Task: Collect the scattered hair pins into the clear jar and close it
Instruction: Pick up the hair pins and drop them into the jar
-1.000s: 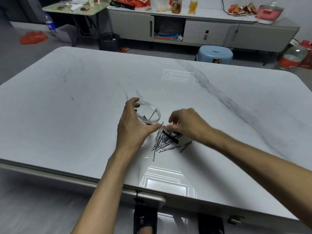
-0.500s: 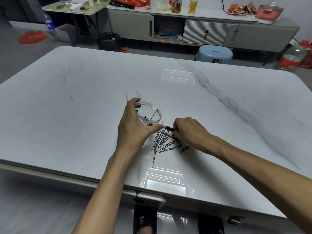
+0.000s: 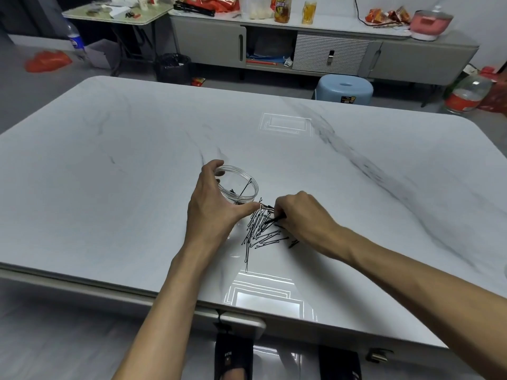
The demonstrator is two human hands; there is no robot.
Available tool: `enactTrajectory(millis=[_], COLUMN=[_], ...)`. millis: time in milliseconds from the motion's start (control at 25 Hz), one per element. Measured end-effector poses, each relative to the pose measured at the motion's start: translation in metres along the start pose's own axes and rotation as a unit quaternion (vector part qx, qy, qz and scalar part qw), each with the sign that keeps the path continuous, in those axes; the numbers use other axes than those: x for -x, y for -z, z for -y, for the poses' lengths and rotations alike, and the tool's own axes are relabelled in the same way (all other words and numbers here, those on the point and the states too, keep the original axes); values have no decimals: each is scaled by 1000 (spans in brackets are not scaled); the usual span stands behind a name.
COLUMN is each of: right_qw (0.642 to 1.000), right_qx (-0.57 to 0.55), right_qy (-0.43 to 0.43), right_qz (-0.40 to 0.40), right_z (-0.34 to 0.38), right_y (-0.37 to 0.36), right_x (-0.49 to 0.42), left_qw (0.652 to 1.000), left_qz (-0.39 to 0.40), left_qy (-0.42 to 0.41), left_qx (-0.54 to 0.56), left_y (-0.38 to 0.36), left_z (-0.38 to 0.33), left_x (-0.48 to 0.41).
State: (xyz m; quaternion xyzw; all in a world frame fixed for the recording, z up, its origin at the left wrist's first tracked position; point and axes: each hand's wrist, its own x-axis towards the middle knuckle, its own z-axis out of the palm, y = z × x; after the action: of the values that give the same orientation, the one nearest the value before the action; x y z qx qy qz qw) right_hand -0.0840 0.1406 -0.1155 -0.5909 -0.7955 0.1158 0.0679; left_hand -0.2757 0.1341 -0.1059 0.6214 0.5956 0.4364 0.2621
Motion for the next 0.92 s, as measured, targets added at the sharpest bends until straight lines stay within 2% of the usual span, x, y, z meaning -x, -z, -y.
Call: enactTrajectory(millis=[120,200,240,320,400,440,520,600,680,720,840,920], right_qw=[992,975,972,987,982,977,976,978,977,984,995,994], right_qx=[-97,-186,-206,-116,9,30,-12,-126,-185,-163,-77,-70], right_qy=[-51,-43,-16,94,187,207,212,166,68,23,-56,-77], right_qz=[-57,-110,-112,-60,12,35,35,-22,-79,-70,27,26], right_z=[-2,2,7,22,39,44,44,31,10,0,-16,-16], right_y=[32,61,74,91,94,93,90,85,75,67,24,3], right_x=[-5,-14,-19,-29,-38,-40,-41,-38,-37,-35,-25,-19], left_qw=[1000,1000,1000,1000,999,999,999,999,1000,1000,1000,1000], left_qz=[1,5,9,23,39,44,43,31,14,7,0,0], left_qy=[0,-3,-5,-13,-23,-25,-26,-22,-14,-10,-3,-2], left_qx=[-1,-6,-8,-11,-11,-10,-7,-4,5,9,14,15], left_y=[0,-1,-2,-5,-9,-9,-9,-7,-4,-4,-2,-2], left_z=[1,0,-1,-3,-6,-6,-6,-5,-4,-4,-3,-2], left_x=[-1,-1,-1,1,1,1,1,0,0,0,-1,-1])
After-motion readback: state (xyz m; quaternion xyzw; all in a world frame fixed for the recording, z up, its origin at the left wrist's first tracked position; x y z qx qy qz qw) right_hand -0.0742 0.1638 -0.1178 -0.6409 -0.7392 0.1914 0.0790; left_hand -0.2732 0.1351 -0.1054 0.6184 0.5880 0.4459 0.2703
